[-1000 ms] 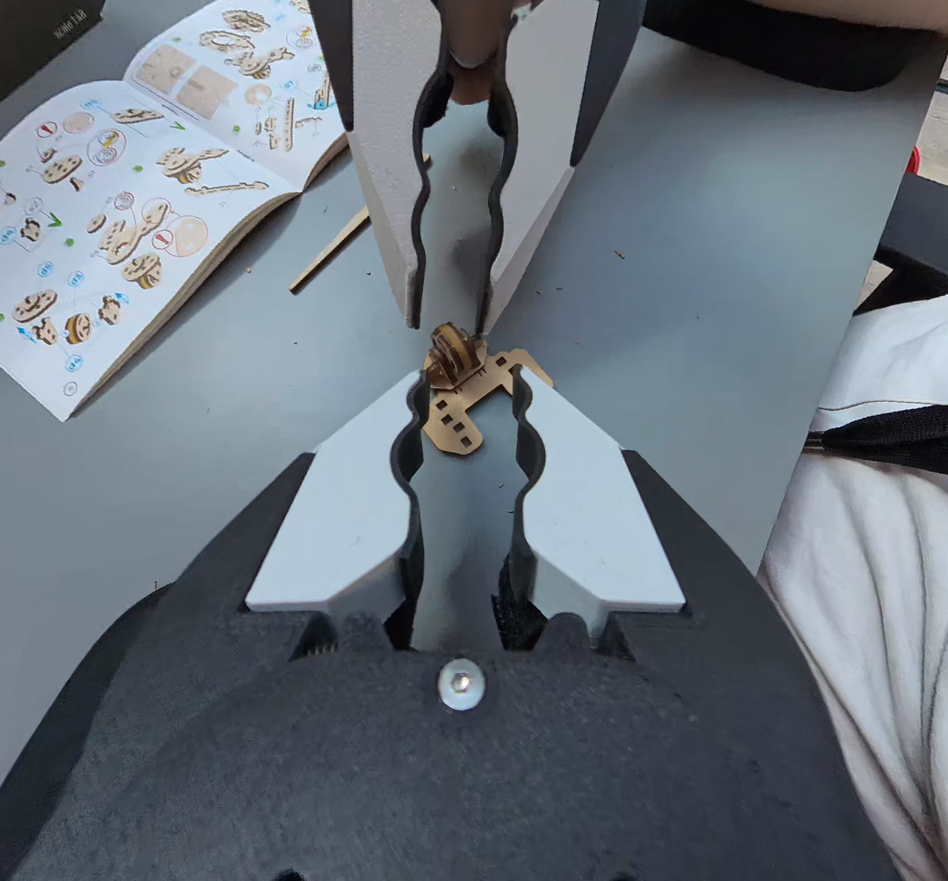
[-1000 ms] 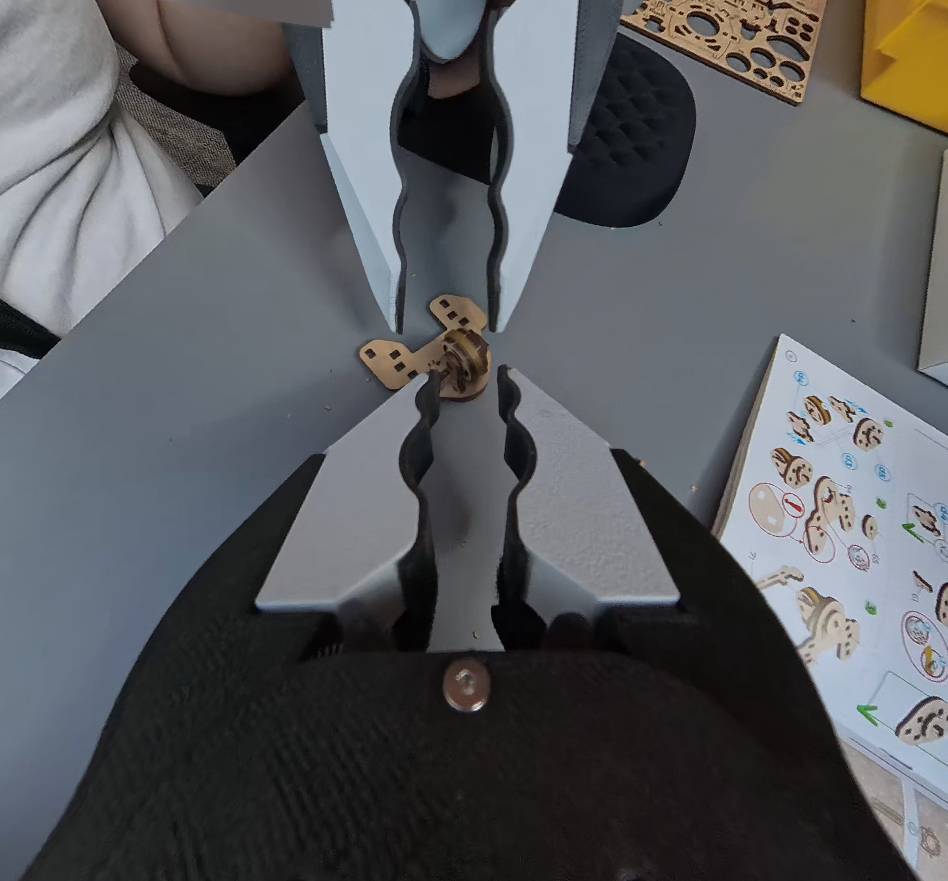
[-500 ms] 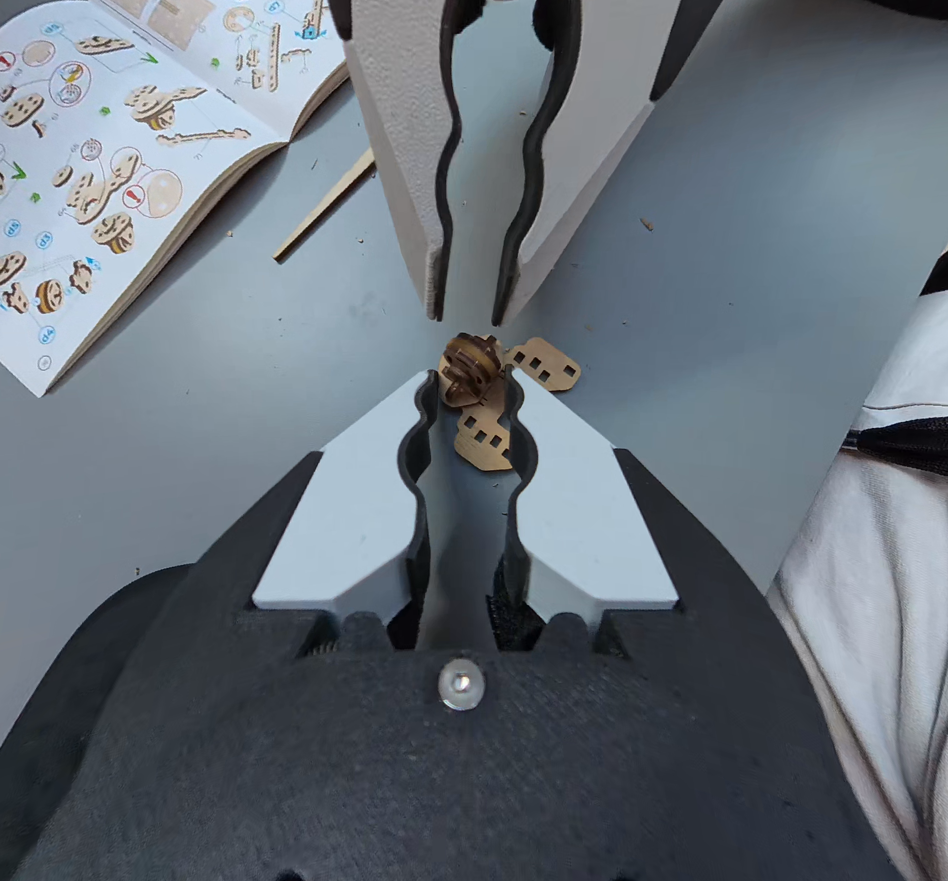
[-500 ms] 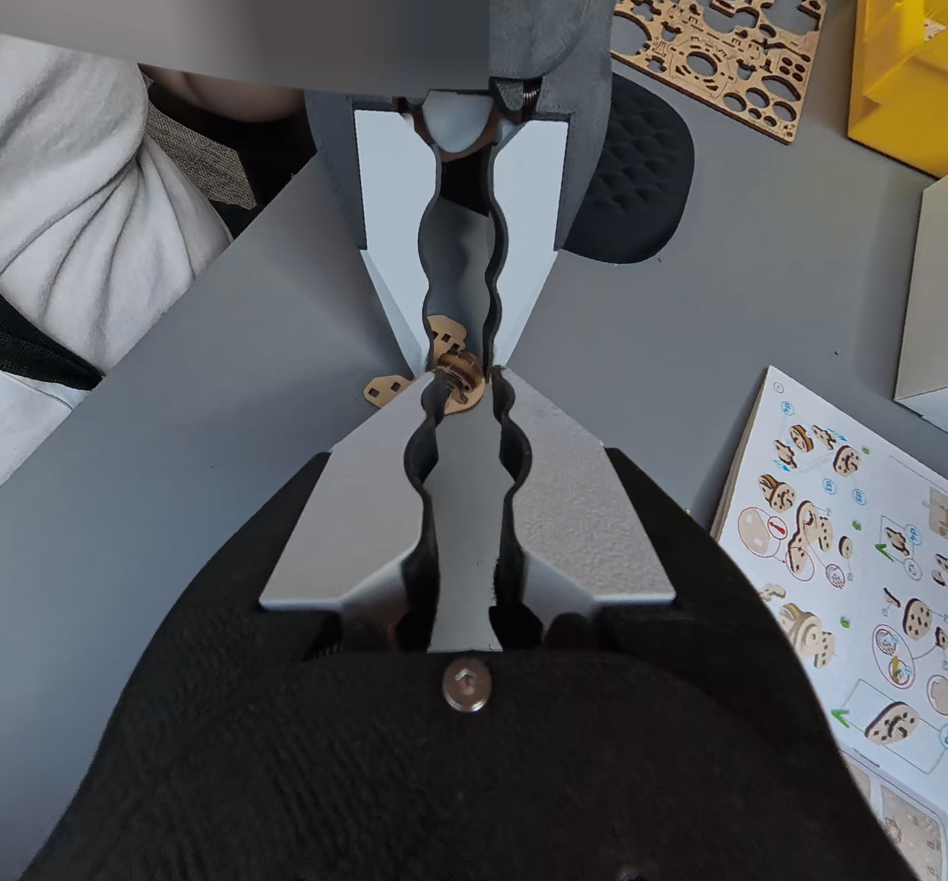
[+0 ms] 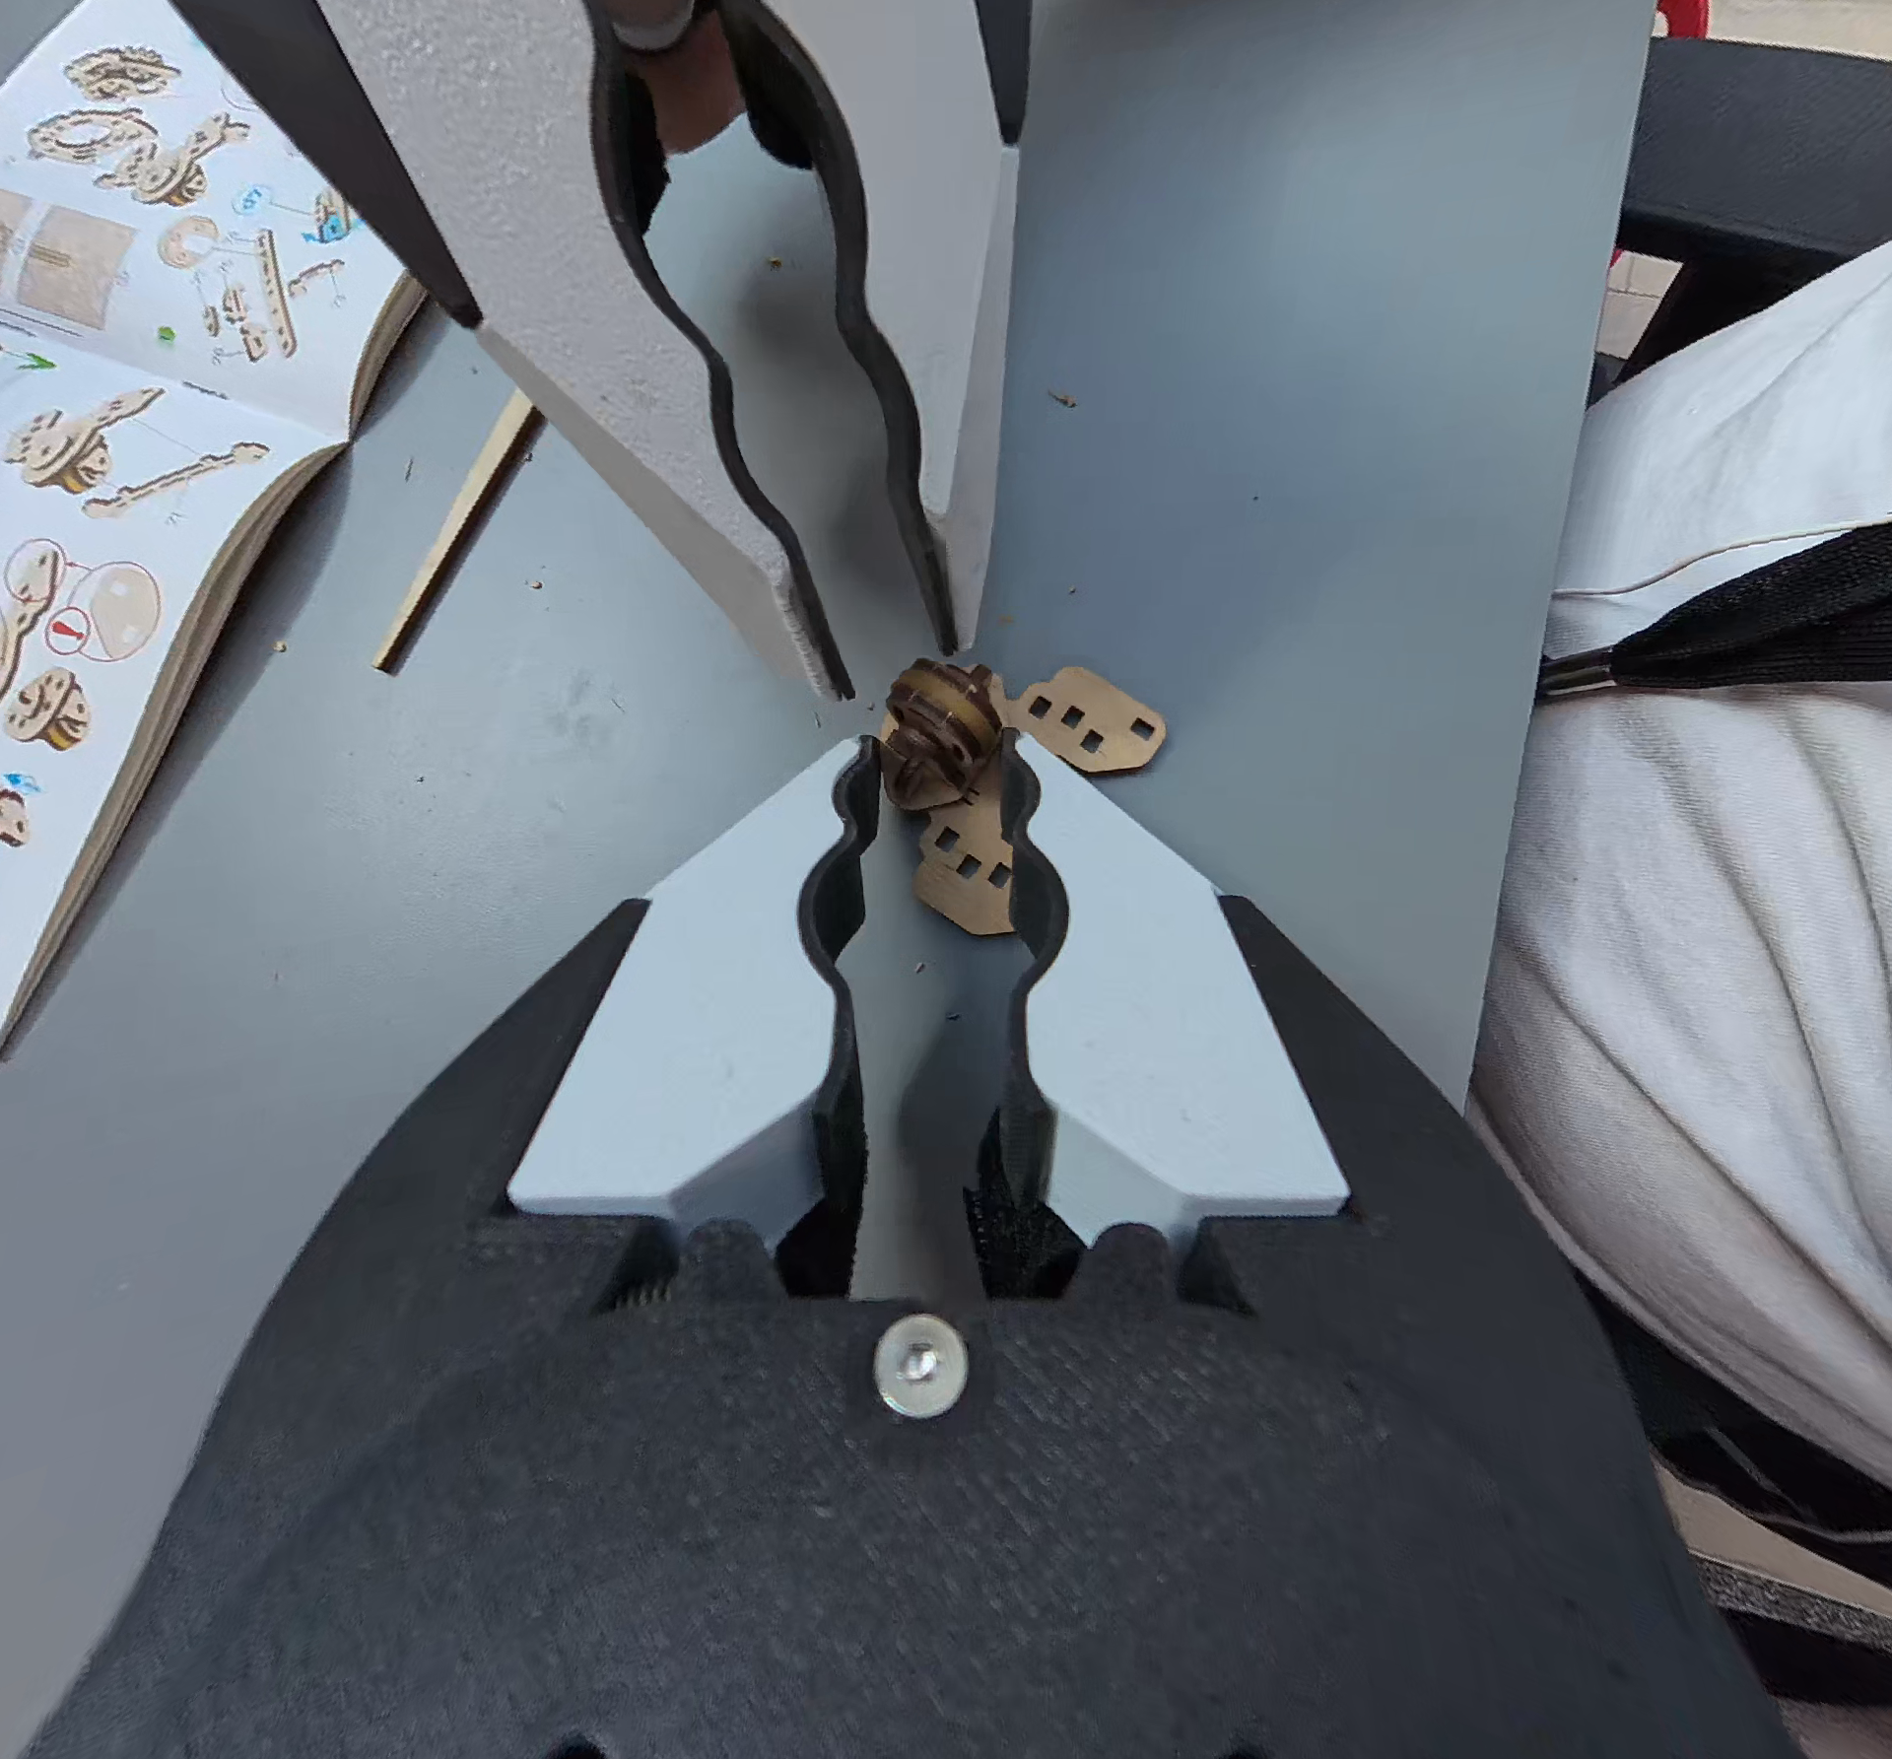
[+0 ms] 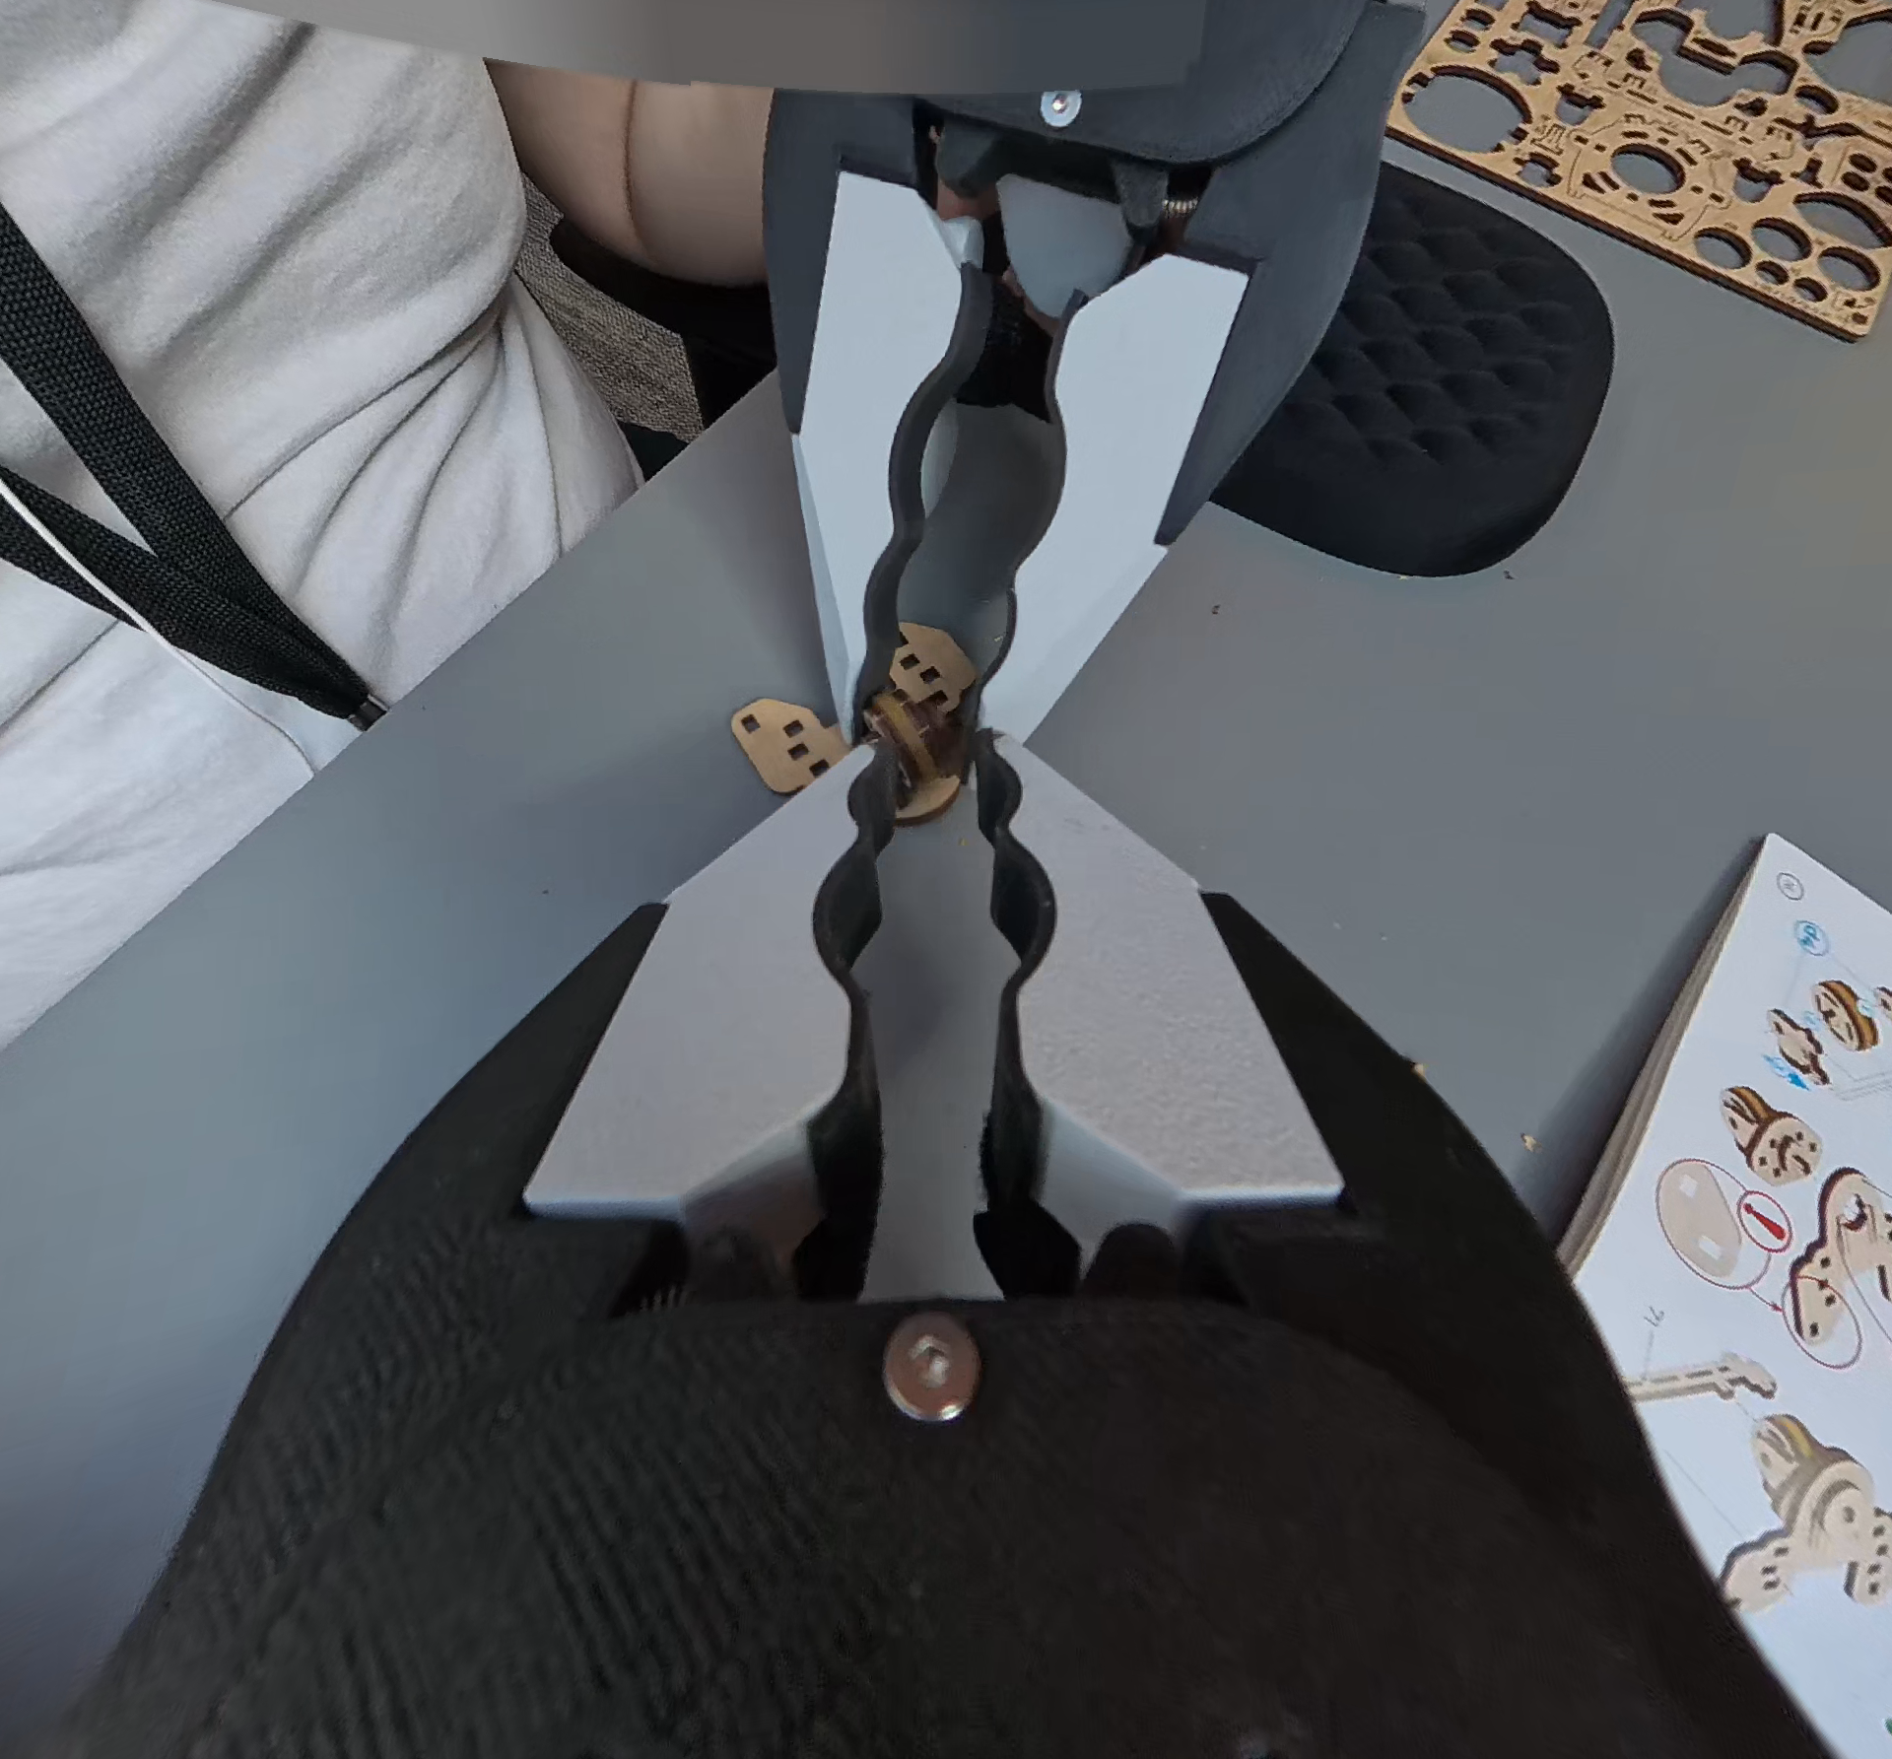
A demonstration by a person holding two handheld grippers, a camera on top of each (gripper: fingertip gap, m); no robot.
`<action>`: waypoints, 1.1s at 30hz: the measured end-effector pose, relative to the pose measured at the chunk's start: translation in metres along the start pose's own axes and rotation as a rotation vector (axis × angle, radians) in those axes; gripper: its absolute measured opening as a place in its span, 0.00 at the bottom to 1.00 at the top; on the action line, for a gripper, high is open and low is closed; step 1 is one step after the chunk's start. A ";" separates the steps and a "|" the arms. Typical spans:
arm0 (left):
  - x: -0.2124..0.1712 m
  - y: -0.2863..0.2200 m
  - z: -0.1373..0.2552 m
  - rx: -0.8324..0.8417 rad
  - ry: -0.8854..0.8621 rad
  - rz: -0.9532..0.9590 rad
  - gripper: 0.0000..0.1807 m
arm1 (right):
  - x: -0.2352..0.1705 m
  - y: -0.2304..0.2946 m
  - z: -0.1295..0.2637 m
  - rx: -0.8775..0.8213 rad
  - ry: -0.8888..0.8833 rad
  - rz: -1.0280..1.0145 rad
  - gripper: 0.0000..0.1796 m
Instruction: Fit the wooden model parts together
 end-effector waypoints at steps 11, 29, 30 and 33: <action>-0.001 -0.004 0.001 -0.049 -0.033 -0.124 0.12 | -0.003 0.002 -0.014 0.115 0.066 -0.022 0.07; -0.012 0.025 0.017 0.159 -0.042 0.104 0.21 | -0.011 -0.021 -0.004 -0.141 0.017 -0.268 0.06; -0.012 0.026 0.015 0.184 -0.027 0.102 0.21 | -0.010 -0.021 -0.005 -0.153 0.025 -0.263 0.06; -0.011 0.025 0.013 0.195 -0.024 0.068 0.18 | -0.007 -0.021 -0.007 -0.199 0.048 -0.262 0.06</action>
Point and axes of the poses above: each gripper's, where its closed fingertips meet, z back along the fingers, x out of its top, y = z × x across the jaws, the point moved 9 cm from there along z, back along the fingers, and after that the axes turned 6 degrees about x, right-handed, at the moved point
